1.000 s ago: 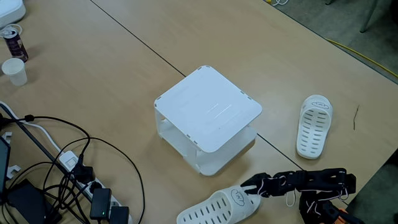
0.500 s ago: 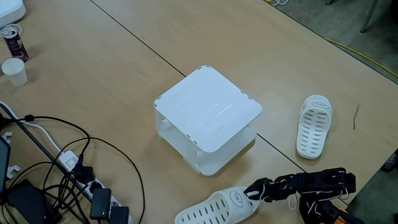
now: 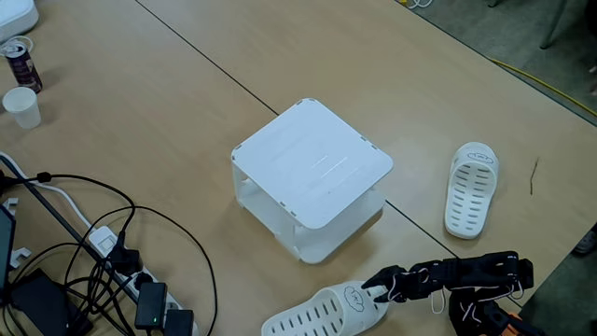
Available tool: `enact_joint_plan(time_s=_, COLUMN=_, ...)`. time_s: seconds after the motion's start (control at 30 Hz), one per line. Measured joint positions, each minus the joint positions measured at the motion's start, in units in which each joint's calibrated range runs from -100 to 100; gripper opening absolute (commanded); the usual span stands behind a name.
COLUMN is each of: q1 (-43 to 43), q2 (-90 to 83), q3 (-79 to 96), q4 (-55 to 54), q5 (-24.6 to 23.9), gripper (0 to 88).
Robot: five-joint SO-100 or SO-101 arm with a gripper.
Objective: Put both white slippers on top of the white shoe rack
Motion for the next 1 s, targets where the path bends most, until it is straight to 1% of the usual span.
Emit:
enact_joint_plan(time_s=0.23, q1=-0.22, q2=4.45, q3=-4.13, q4=0.0, q5=0.0, gripper=21.7)
enact_joint_plan(time_s=0.67, q1=-6.52, q2=17.98, q3=-18.06, q4=0.0, q5=0.0, gripper=21.6)
enact_joint_plan(time_s=0.87, q1=-8.91, q2=27.13, q3=-25.25, q4=-6.7, q5=0.0, gripper=21.6)
enact_joint_plan(time_s=1.0, q1=-10.19, q2=32.91, q3=-31.54, q4=-8.33, q5=0.0, gripper=21.5)
